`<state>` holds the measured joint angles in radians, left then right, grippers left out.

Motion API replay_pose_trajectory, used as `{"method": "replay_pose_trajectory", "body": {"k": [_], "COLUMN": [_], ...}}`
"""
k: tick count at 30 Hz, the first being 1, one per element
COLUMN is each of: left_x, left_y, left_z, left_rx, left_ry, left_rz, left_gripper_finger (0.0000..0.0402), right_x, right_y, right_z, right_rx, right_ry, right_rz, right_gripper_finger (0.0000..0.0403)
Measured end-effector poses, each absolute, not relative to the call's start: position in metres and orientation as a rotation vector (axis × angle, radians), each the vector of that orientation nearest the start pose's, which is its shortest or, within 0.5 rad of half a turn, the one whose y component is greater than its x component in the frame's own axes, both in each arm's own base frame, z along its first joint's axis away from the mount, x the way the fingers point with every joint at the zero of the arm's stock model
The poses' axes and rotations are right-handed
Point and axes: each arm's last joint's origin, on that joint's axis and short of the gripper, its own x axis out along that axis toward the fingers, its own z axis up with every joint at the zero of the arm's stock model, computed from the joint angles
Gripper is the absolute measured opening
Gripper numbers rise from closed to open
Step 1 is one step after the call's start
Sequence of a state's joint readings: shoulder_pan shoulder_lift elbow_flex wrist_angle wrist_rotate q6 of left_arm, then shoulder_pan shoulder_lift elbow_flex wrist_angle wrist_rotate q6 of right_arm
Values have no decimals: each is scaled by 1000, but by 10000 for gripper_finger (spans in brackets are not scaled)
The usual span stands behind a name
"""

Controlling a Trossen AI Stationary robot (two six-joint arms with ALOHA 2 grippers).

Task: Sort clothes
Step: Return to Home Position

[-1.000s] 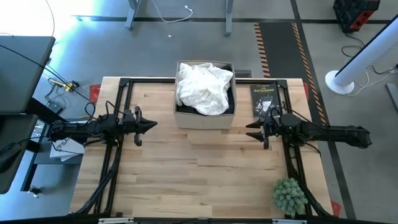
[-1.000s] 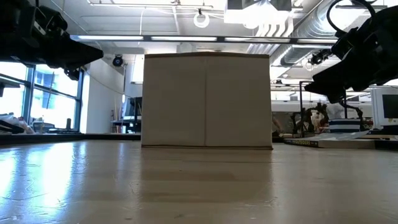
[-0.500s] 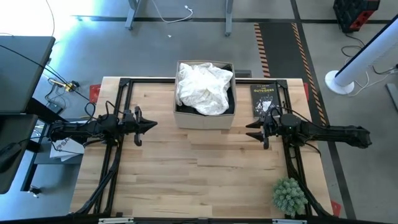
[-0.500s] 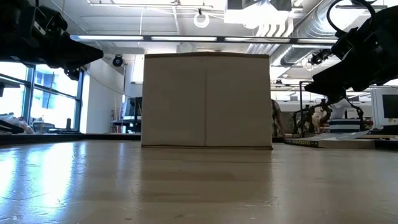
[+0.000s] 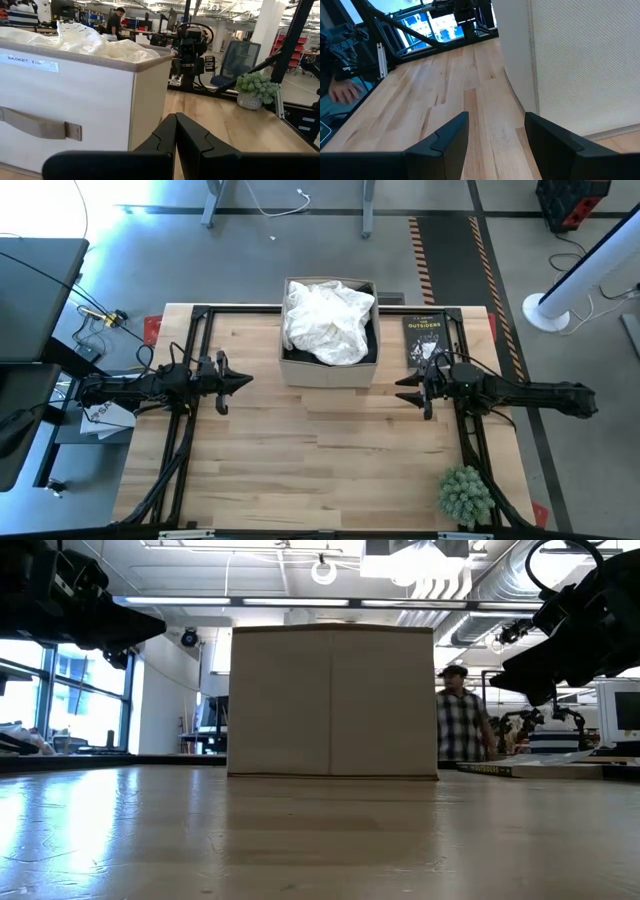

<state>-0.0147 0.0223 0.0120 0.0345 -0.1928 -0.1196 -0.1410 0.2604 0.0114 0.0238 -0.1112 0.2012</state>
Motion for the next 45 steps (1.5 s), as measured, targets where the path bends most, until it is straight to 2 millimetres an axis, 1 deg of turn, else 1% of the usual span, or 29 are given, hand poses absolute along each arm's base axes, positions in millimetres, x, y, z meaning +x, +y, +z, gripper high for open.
{"method": "replay_pose_trajectory", "body": {"k": [2, 5, 7, 12, 20, 45], "left_x": [98, 98, 98, 98, 98, 98], "left_y": [4, 4, 4, 4, 4, 4], "left_z": [169, 169, 169, 169, 169, 169], "left_rx": [-122, -122, -122, -122, -122, -122], "left_ry": [-35, -35, -35, -35, -34, -34], "left_rz": [177, 177, 177, 177, 177, 177], "left_gripper_finger": [7, 7, 7, 7, 7, 7], "right_x": [110, 109, 108, 108, 107, 107], "right_y": [-13, -14, -14, -14, -14, -14], "right_z": [149, 160, 164, 164, 160, 160], "right_rx": [227, 213, 207, 207, 213, 212], "right_ry": [201, 85, 43, 39, 81, 83], "right_rz": [-54, -49, -47, -47, -51, -55], "right_gripper_finger": [192, 192, 192, 192, 192, 193]}}
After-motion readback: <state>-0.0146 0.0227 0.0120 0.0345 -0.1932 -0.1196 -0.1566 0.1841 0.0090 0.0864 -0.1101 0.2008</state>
